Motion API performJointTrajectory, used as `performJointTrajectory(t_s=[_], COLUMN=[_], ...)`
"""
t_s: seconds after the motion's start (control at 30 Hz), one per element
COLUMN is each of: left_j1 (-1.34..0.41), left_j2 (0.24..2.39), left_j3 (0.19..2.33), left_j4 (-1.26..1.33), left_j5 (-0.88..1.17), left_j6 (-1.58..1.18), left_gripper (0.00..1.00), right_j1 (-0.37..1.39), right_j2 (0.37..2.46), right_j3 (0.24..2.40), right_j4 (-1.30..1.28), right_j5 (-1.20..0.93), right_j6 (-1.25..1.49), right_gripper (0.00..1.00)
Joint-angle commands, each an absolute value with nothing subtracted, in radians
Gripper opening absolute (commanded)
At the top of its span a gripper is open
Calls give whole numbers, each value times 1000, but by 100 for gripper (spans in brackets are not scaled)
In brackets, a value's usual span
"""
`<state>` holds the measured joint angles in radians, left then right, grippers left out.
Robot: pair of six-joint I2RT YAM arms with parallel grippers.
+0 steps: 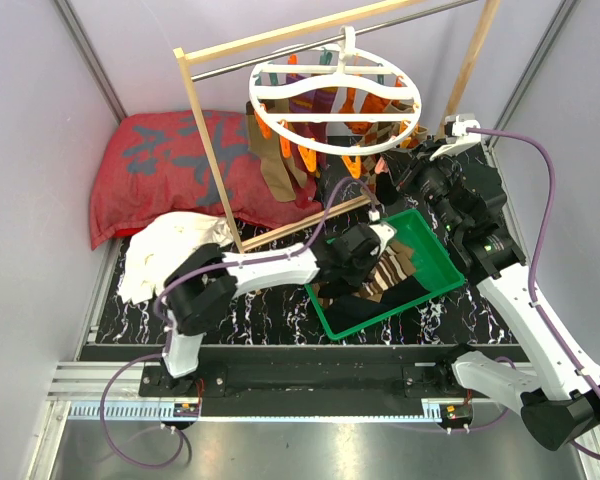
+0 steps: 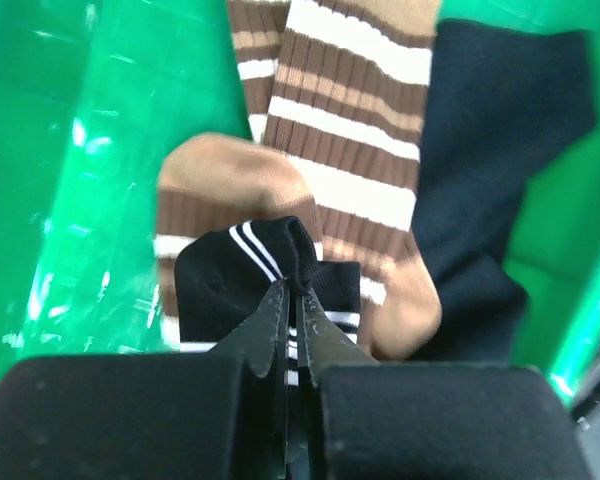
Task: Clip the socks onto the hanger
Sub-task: Pick up the sock from the bin.
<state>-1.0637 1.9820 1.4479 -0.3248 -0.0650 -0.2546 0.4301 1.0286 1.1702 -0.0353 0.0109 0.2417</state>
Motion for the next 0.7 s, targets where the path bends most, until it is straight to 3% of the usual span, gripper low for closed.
performJointTrajectory(t_s=[0.0, 0.3, 0.67], left_j1=[-1065, -1039, -983], left_j2=[1754, 1520, 1456], left_j3=[1353, 1174, 1126], left_j4=[-166, 96, 423], left_j5=[-93, -138, -150], left_j6=[-255, -327, -362], left_gripper=[0, 0, 0], right_j1=[433, 431, 431], right_j2=[1017, 1008, 1003], right_j3=[1169, 1166, 1158], right_j4=[-41, -41, -40], right_j5=[31, 18, 3], right_j6=[232, 242, 227], right_gripper=[13, 13, 13])
